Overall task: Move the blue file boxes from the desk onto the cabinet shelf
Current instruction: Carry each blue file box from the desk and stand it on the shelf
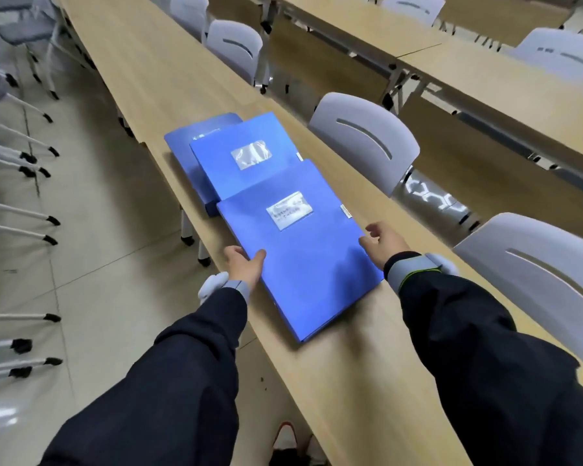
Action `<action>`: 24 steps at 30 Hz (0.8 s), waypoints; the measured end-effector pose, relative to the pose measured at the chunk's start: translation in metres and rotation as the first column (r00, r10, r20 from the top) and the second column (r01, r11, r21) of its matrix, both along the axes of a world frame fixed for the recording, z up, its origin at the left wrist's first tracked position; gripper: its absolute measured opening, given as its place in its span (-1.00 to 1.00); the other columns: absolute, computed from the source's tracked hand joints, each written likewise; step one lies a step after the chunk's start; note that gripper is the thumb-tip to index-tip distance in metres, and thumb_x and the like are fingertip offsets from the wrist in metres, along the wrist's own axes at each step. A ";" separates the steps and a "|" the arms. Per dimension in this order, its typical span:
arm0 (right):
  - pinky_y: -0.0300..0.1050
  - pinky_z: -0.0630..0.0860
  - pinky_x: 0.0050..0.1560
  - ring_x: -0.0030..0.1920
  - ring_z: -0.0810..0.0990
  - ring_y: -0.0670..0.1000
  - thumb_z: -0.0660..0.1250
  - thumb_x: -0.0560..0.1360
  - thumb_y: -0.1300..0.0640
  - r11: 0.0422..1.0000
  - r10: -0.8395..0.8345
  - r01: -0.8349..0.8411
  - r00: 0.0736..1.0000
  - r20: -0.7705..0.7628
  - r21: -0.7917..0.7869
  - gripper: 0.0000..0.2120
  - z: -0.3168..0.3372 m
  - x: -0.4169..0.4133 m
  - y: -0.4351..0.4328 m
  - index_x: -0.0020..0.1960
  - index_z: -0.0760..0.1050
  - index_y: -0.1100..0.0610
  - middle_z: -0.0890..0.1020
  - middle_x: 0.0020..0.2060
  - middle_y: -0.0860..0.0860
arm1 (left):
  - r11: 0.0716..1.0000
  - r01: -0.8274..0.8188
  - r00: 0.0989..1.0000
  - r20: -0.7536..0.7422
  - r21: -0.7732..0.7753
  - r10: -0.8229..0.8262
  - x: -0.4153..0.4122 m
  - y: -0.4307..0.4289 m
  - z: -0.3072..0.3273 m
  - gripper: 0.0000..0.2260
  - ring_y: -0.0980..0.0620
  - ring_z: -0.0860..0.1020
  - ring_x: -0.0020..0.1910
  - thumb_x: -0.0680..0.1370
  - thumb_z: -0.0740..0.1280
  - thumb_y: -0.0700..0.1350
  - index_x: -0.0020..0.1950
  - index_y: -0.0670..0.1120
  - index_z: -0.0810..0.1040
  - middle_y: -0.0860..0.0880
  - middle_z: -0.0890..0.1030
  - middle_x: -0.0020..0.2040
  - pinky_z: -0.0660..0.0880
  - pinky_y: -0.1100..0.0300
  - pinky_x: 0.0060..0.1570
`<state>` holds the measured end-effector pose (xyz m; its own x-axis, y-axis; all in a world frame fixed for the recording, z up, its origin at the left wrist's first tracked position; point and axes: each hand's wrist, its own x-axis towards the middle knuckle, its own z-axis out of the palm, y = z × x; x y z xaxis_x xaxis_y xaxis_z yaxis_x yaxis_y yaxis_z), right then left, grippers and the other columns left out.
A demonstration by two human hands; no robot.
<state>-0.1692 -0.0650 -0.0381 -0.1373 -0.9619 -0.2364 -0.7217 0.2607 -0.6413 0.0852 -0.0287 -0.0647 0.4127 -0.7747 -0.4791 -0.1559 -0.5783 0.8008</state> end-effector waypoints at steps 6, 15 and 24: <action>-0.03 0.35 0.18 0.24 0.43 0.16 0.23 0.49 -0.08 0.989 -0.019 0.013 0.999 0.040 0.146 -0.48 -0.029 0.004 -0.029 0.33 0.27 0.18 0.44 0.27 0.14 | 0.991 -0.109 0.979 -0.161 0.081 0.121 -0.003 -0.015 -0.026 -0.32 -0.14 0.49 0.19 0.46 0.34 0.21 0.34 -0.21 0.19 -0.09 0.45 0.21 0.41 -0.11 0.28; -0.01 0.31 0.07 0.16 0.45 0.21 0.08 0.49 -0.27 0.957 -0.060 0.043 0.997 0.052 0.286 -0.37 -0.056 -0.003 -0.042 0.34 0.18 0.17 0.45 0.24 0.17 | 0.971 -0.178 0.949 -0.231 0.161 0.213 -0.007 -0.022 -0.041 -0.23 -0.12 0.52 0.17 0.42 0.19 0.40 0.35 -0.19 0.33 -0.07 0.52 0.21 0.43 -0.01 0.27; 0.03 0.22 0.26 0.36 0.31 0.19 0.01 0.41 -0.42 0.913 -0.110 0.047 0.985 0.134 0.405 -0.18 -0.062 -0.008 -0.025 0.41 0.19 0.18 0.32 0.40 0.14 | 0.939 -0.326 0.856 -0.388 0.110 0.343 -0.015 -0.022 -0.030 -0.17 -0.17 0.57 0.16 0.28 0.36 0.41 0.31 -0.17 0.43 -0.09 0.58 0.22 0.50 -0.10 0.20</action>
<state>-0.1775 -0.0900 -0.0998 -0.1410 -0.7705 -0.6217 -0.5919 0.5690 -0.5709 0.0697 -0.0510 -0.0951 0.4132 -0.6017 -0.6835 0.3770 -0.5702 0.7299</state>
